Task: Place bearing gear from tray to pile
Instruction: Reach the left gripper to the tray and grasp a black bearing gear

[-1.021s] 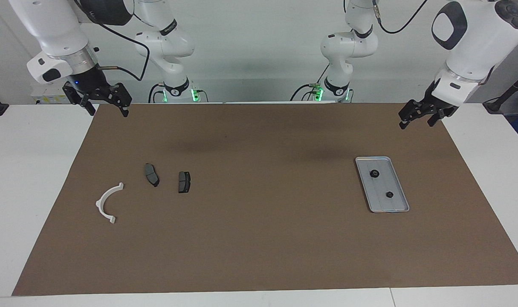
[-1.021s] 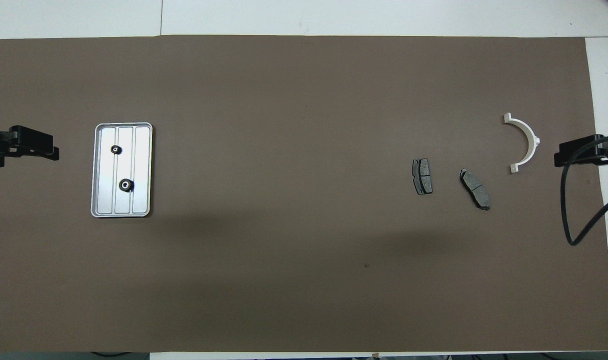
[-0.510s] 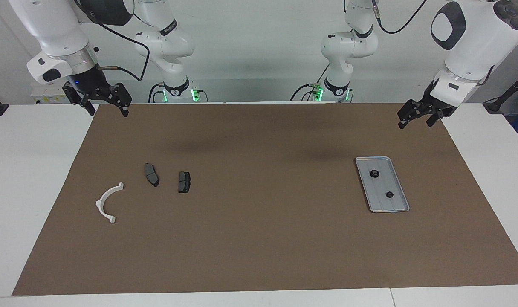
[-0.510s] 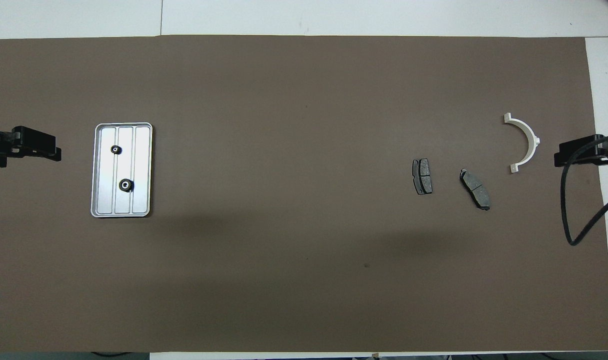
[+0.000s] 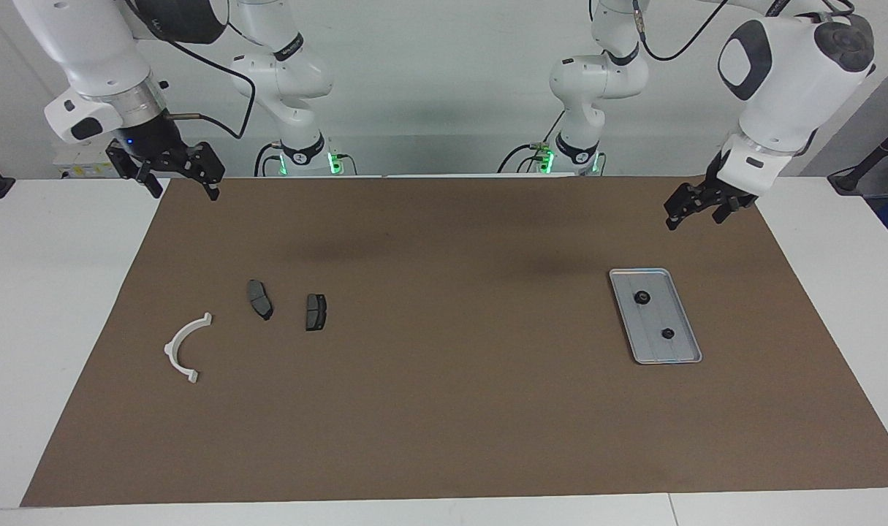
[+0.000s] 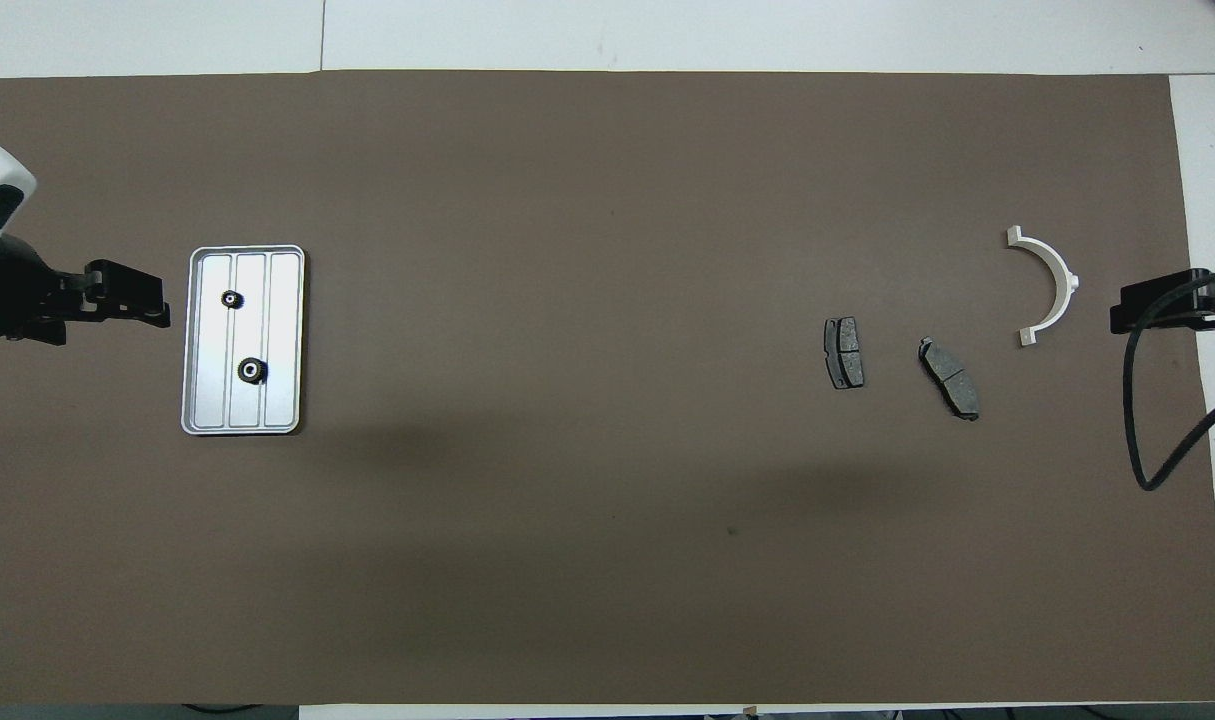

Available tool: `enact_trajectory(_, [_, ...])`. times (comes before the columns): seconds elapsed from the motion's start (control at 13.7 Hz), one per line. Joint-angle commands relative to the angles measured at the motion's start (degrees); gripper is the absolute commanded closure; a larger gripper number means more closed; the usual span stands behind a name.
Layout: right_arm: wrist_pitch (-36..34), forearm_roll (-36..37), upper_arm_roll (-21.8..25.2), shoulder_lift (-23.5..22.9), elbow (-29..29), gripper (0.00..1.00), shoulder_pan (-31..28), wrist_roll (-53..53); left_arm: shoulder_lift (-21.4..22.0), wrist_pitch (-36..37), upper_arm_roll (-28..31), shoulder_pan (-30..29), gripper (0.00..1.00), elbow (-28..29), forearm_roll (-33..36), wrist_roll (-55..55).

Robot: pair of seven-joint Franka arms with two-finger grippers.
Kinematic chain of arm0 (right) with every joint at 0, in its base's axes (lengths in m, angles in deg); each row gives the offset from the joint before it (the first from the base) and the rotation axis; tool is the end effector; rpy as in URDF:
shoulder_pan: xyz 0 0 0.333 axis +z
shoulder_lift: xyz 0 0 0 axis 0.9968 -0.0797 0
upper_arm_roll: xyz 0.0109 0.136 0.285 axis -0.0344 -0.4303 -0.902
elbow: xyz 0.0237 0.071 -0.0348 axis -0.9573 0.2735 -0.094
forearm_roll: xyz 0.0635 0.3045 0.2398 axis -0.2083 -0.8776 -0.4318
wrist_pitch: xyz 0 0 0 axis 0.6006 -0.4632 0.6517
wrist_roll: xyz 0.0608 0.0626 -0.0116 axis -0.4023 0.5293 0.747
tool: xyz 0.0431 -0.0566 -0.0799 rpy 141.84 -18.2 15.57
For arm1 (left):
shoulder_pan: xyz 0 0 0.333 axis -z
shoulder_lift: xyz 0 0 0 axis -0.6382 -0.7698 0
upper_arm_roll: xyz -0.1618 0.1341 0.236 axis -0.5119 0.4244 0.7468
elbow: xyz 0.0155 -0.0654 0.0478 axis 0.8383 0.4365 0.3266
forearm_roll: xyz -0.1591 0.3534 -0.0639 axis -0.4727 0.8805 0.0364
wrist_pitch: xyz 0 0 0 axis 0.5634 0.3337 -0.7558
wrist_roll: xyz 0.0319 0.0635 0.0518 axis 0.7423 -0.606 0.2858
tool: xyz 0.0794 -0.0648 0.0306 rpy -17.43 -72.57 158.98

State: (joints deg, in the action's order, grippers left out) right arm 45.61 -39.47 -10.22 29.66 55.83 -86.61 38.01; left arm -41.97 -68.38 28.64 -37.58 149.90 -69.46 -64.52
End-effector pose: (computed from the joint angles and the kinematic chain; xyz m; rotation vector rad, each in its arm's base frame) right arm 0.5321 -0.0352 0.6226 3.1275 -0.1345 -0.0025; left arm 0.5586 -0.0298 0.5508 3.1209 0.1205 -0.0776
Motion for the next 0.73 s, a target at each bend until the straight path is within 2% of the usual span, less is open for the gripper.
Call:
enact_trajectory(0.0, [1.63,-0.9,-0.15,0.57,0.98,0.0,-2.15,0.62,1.43,-7.56,0.42,0.73,0.0,7.74,0.46,-0.56])
enact_trajectory(0.36, [2.06,-0.99,-0.24,0.57,1.07,0.0,-2.51,1.33,-0.94,-21.53,0.51,-0.41,0.0,17.23,1.77,4.19])
enact_trajectory(0.51, [4.16,-0.99,-0.24,0.57,1.68,0.0,-2.51,0.63,-1.82,-24.28,0.51,-1.55,0.0,19.09,1.77,4.19])
enact_trajectory(0.66, [4.35,-0.99,-0.24,0.66,1.77,0.0,-2.69,-0.34,-3.48,-28.22,0.51,-1.82,0.08,20.93,1.77,4.19])
